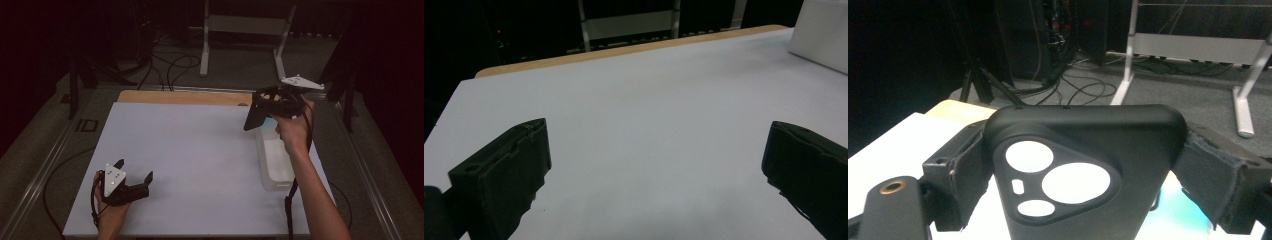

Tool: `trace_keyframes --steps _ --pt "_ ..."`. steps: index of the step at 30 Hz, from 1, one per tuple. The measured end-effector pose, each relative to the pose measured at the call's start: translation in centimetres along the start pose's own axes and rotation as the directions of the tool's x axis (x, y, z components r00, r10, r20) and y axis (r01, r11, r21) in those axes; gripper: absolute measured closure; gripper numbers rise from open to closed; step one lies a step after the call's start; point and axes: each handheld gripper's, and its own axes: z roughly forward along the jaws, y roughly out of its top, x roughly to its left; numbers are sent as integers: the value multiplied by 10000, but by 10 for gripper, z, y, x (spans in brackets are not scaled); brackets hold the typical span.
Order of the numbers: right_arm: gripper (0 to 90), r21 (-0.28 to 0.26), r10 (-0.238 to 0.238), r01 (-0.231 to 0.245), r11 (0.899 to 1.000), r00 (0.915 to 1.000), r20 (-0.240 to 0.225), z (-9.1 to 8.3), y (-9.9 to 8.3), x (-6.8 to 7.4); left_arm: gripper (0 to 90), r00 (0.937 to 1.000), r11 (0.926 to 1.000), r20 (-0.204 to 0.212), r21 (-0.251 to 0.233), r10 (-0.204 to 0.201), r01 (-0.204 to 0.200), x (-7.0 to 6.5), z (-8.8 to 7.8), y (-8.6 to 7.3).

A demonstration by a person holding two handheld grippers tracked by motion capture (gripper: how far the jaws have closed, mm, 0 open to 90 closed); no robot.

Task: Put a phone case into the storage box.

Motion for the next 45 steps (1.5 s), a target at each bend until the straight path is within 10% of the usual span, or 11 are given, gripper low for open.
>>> trace_keyframes --steps 45 --pt "135 732 100 -230 9971 9848 1731 7 -10 -49 0 10000 10000 -3 -12 -27 27 0 -1 0"
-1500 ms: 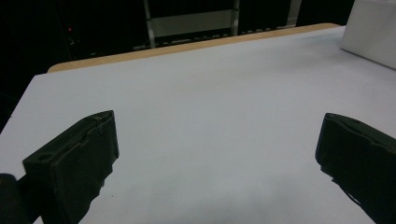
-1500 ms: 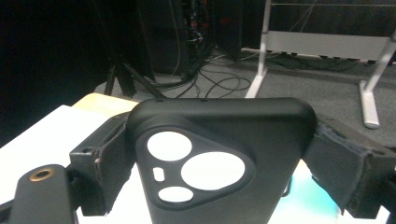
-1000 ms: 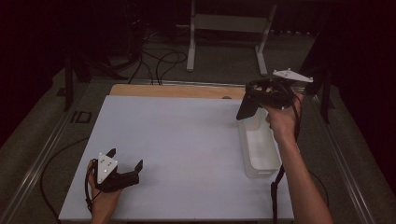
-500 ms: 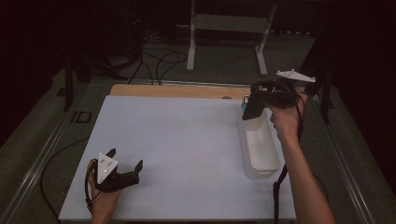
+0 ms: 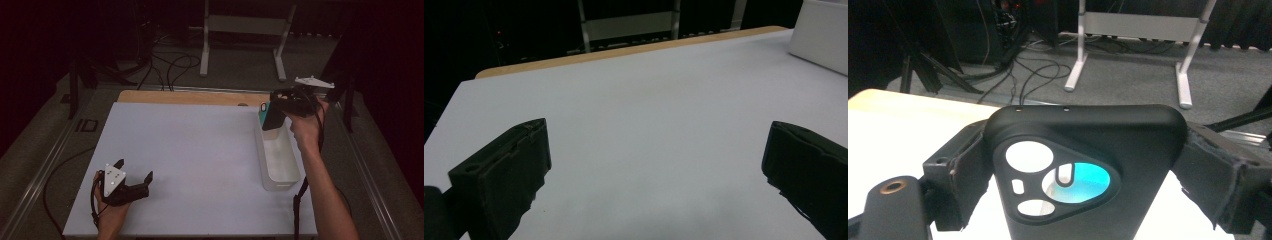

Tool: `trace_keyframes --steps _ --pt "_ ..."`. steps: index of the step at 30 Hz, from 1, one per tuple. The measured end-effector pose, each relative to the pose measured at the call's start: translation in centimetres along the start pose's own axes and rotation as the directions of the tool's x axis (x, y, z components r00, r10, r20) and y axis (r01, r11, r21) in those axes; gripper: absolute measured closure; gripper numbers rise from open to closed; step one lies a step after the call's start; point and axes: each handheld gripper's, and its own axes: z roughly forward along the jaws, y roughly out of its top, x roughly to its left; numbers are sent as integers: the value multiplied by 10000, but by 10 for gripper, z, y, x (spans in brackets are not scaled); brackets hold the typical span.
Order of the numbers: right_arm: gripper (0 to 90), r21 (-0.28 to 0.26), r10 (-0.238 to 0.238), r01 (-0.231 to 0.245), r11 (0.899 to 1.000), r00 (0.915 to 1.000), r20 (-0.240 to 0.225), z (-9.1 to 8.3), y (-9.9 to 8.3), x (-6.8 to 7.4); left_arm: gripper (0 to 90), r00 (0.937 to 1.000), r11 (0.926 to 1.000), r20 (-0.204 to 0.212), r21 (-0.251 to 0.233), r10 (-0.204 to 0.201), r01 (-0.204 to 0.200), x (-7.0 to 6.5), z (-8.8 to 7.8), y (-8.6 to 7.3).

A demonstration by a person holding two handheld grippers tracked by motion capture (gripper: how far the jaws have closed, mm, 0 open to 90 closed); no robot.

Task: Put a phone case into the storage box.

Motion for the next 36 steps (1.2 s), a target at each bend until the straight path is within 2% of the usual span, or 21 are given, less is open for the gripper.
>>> trace_keyframes --steps 15,36 --pt "134 619 131 -149 9980 9995 287 21 -15 -4 0 10000 10000 34 -32 11 -11 0 0 0" --pt "134 1010 400 -449 9939 9980 495 39 -27 -7 0 10000 10000 -16 -65 -15 15 0 -1 0"
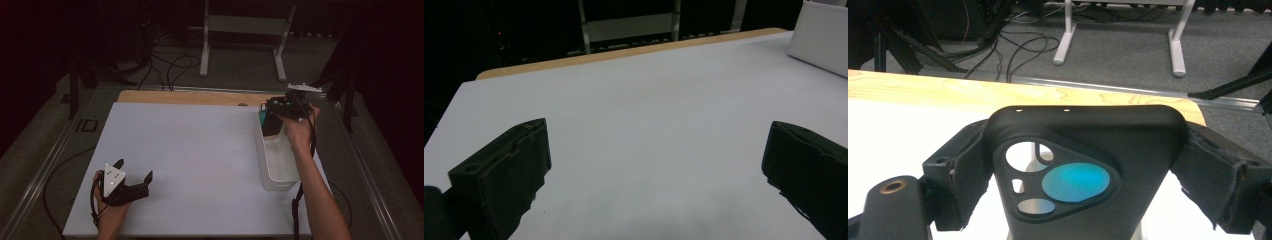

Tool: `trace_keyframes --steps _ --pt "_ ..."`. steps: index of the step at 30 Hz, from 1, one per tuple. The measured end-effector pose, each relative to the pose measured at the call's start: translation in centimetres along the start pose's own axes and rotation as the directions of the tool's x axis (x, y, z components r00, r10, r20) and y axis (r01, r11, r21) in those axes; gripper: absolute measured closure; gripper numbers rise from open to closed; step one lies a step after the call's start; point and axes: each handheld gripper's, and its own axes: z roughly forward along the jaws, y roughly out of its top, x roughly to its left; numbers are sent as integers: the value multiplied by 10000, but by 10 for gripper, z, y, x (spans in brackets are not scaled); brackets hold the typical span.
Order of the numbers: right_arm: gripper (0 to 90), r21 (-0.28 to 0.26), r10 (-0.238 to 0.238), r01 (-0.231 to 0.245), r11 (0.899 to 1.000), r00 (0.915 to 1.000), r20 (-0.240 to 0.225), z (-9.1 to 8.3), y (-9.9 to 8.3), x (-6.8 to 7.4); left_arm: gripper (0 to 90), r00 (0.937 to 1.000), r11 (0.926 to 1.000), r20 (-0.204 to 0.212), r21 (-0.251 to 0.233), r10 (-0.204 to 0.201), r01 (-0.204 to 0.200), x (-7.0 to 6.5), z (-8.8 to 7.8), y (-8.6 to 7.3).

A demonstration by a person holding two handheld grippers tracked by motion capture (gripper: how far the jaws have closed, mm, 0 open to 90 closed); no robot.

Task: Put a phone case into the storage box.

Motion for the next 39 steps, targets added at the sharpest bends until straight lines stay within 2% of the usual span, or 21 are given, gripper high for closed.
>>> trace_keyframes --steps 16,26,31,39 --pt "134 233 150 -155 9996 9997 198 16 -6 1 0 10000 10000 15 -5 2 -2 0 0 0" --pt "133 420 -21 1 9991 9989 467 27 -12 0 0 10000 10000 16 23 13 -13 0 0 0" --pt "133 516 95 -118 9986 9989 451 31 -15 -1 0 10000 10000 22 38 10 -10 0 0 0" --pt "131 577 -64 38 9983 9990 448 35 -17 1 0 10000 10000 46 49 18 -18 -1 1 0"
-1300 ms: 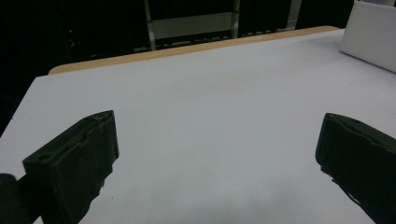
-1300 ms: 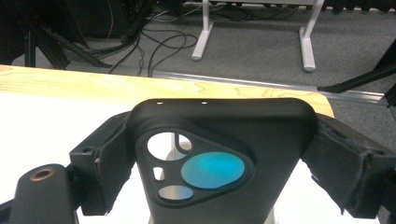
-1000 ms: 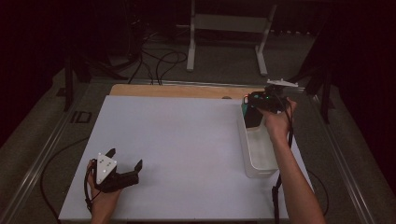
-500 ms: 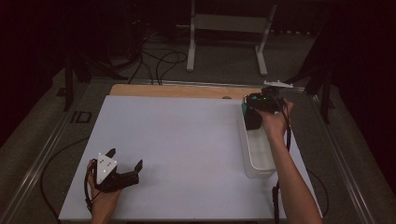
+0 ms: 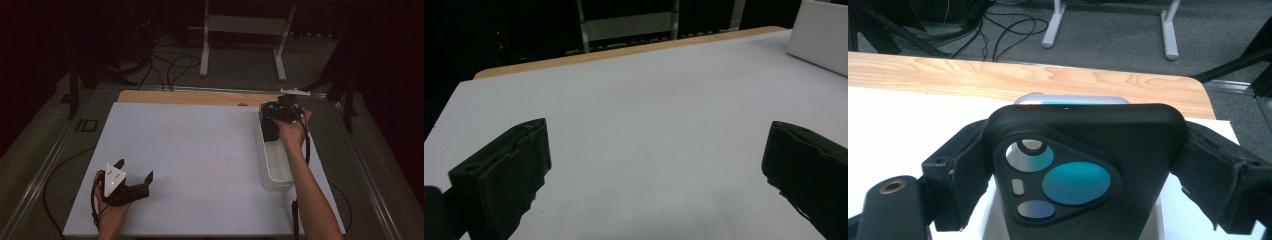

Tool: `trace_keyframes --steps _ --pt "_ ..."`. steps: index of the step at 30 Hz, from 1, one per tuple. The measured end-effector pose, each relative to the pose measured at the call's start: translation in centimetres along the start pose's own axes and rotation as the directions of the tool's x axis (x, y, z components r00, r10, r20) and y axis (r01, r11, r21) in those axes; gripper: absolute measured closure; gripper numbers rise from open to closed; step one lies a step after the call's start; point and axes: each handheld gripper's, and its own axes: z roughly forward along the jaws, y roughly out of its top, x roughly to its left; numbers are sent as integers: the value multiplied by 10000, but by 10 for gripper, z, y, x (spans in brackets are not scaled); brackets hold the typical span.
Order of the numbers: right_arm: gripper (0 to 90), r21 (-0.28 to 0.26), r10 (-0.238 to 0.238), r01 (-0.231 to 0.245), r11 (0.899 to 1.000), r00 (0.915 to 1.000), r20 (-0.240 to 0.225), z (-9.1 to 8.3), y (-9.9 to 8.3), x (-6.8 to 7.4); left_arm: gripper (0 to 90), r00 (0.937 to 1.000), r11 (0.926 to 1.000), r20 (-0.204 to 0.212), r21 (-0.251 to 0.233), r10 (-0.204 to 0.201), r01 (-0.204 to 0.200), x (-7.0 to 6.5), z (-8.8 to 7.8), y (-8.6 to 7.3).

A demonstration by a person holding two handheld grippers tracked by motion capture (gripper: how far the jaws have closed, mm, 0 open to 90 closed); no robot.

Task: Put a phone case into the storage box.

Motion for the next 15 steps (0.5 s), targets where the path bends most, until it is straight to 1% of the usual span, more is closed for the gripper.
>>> trace_keyframes --steps 15 --pt "124 34 -165 165 9999 9998 -124 3 1 1 0 10000 10000 14 0 -11 11 -1 0 0"
